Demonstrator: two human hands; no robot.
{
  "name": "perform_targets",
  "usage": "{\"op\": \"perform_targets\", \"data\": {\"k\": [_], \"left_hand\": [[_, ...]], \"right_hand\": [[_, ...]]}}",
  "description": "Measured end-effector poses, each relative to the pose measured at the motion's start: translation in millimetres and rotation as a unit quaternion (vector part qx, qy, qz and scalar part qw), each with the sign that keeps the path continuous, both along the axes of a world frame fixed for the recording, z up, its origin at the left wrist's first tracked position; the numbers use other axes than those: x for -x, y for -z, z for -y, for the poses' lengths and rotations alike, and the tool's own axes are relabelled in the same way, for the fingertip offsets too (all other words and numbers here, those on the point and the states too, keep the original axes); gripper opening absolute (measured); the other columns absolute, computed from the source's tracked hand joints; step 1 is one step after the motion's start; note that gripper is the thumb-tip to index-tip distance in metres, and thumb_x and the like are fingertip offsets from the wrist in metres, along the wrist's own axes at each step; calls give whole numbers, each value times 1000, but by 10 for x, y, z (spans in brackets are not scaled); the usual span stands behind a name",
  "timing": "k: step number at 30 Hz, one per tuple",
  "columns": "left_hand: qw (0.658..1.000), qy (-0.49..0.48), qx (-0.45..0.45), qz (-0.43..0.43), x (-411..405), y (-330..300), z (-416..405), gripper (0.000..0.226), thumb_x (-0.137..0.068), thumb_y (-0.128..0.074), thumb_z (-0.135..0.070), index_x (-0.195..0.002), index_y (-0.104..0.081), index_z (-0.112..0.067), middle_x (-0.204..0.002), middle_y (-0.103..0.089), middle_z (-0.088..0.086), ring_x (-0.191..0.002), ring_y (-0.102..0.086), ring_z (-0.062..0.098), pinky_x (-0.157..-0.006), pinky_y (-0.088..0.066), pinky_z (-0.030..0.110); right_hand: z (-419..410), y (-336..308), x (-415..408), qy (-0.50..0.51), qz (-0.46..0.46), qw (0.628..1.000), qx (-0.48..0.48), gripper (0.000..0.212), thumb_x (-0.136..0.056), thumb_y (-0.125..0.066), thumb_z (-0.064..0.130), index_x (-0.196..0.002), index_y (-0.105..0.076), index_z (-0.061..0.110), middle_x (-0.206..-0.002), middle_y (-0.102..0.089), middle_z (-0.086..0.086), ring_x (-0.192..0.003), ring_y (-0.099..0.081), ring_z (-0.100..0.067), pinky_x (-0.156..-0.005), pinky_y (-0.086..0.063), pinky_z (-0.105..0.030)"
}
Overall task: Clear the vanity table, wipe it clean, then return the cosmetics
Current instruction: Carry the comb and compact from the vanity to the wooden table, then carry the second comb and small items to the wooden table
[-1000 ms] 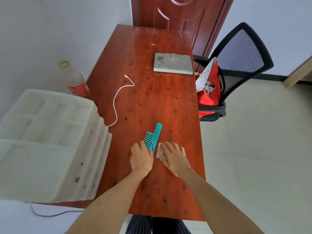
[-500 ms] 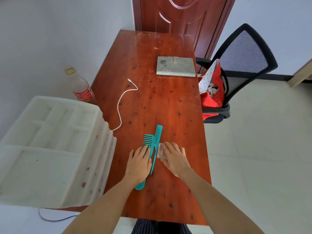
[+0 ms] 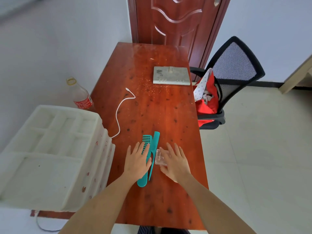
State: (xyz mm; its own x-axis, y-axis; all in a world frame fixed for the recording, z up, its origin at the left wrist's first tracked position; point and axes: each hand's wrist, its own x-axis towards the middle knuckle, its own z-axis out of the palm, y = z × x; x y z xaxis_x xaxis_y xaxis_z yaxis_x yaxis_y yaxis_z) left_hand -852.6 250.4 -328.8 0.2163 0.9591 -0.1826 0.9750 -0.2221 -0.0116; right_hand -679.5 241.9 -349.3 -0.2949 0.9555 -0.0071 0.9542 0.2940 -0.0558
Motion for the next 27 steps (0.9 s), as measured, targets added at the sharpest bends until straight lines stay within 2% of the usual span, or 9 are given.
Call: {"op": "perform_targets", "data": {"k": [3, 5, 7, 9, 11, 15, 20, 24, 27], "left_hand": [[999, -10, -26, -18, -58, -175, 30, 62, -97, -23, -51, -149, -6, -22, -157, -11, 2, -144, -6, 24, -116, -5, 48], [999, -20, -44, -21, -102, -292, 52, 64, -96, -23, -52, -150, -4, -23, -157, -9, 3, -144, -6, 25, -116, -4, 48], [997, -41, -70, -8, -147, -472, 94, 64, -94, -29, -53, -149, -15, -24, -154, -23, 4, -142, -20, 26, -113, -12, 47], [993, -70, -100, 7, -194, -676, 149, 63, -89, -35, -52, -144, -31, -23, -146, -40, 5, -135, -37, 26, -109, -24, 46], [983, -108, -151, 16, -226, -918, 235, 63, -86, -32, -51, -141, -38, -21, -142, -46, 7, -130, -43, 27, -107, -29, 48], [948, -205, -244, -7, -155, -1507, 559, 70, -78, -37, -48, -140, -38, -16, -138, -49, 12, -126, -48, 30, -101, -38, 51], [896, -294, -310, -122, 128, -2222, 1339, 69, -83, -29, -52, -140, -28, -13, -138, -48, 14, -125, -47, 32, -102, -37, 52], [844, -380, -326, -193, 356, -2646, 2222, 70, -85, -23, -53, -144, -23, -15, -142, -43, 13, -129, -43, 31, -104, -34, 52], [798, -439, -346, -226, 489, -2876, 3048, 68, -85, -26, -51, -144, -24, -17, -143, -43, 13, -129, -43, 32, -104, -34, 52]], "right_hand": [[-50, -171, -11, -2, 21, 999, -28, 60, -81, -42, 63, -132, -49, 30, -137, -50, -10, -125, -44, -42, -102, -29, -54], [-122, -307, -27, -21, 23, 998, -54, 62, -78, -46, 65, -128, -54, 28, -133, -54, -12, -121, -48, -44, -98, -34, -56], [-213, -470, -47, -48, 23, 996, -75, 63, -76, -53, 66, -126, -57, 26, -131, -56, -14, -118, -50, -45, -96, -38, -57], [-316, -675, -43, -66, 13, 993, -97, 61, -81, -41, 64, -127, -56, 26, -132, -55, -15, -119, -49, -46, -96, -38, -57], [-398, -929, 12, -92, -7, 989, -113, 65, -81, -29, 60, -129, -55, 25, -133, -53, -16, -121, -46, -46, -97, -37, -57], [-388, -1538, 241, -181, -61, 964, -187, 61, -80, -38, 52, -132, -51, 23, -137, -49, -18, -125, -42, -46, -102, -34, -58], [-83, -2237, 646, -290, -102, 917, -255, 64, -78, -52, 49, -135, -47, 19, -139, -45, -20, -126, -39, -47, -103, -31, -60], [455, -2742, 1086, -370, -150, 874, -277, 65, -77, -35, 48, -131, -52, 16, -138, -45, -21, -125, -39, -48, -103, -30, -59], [1088, -3014, 1450, -439, -190, 832, -280, 63, -79, -31, 46, -133, -50, 17, -140, -43, -20, -128, -37, -47, -105, -28, -58]]}}
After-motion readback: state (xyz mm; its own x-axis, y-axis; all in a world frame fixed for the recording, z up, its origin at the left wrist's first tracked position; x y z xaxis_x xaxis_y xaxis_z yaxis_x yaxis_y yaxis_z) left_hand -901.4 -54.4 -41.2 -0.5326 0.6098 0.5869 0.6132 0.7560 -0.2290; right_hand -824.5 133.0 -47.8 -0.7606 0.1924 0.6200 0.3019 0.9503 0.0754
